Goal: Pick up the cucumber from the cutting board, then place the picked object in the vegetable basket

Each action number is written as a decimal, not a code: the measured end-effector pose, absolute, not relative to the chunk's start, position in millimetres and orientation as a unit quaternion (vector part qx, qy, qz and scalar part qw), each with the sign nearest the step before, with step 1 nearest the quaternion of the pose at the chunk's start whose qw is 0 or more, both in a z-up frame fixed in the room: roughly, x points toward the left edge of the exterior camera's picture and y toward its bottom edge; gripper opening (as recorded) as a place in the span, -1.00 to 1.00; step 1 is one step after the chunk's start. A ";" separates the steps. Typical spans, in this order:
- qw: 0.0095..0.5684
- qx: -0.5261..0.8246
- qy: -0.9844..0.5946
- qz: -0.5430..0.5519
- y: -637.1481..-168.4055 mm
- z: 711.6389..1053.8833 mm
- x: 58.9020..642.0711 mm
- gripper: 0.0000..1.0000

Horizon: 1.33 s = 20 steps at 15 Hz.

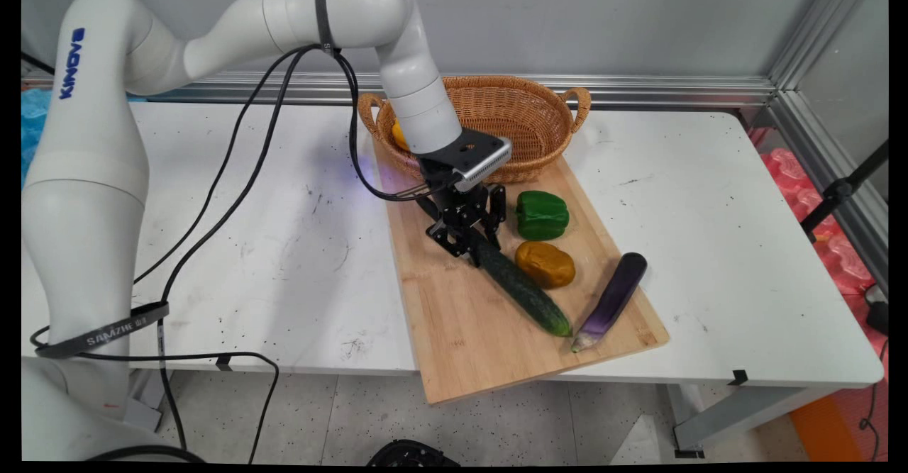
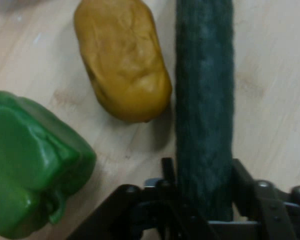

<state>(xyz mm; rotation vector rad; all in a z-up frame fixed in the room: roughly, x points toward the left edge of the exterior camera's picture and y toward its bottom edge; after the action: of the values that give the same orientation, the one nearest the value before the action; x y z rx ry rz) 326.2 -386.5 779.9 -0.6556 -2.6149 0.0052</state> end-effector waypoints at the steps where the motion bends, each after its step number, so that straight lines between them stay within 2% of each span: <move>1: 0.218 -0.243 -0.945 0.000 -386.5 780.2 326.5 -1.00; 9: 0.198 -0.286 -0.937 -0.012 -372.4 801.9 343.2 -1.00; 15: 0.200 -0.281 -0.938 -0.012 -348.5 846.0 362.0 -1.00; 20: 0.216 -0.203 -0.955 -0.003 -333.4 891.4 377.3 -1.00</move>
<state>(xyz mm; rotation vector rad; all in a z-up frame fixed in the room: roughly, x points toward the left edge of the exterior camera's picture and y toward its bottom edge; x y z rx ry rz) 377.3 -333.4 891.4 -0.5617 -2.6472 -0.0080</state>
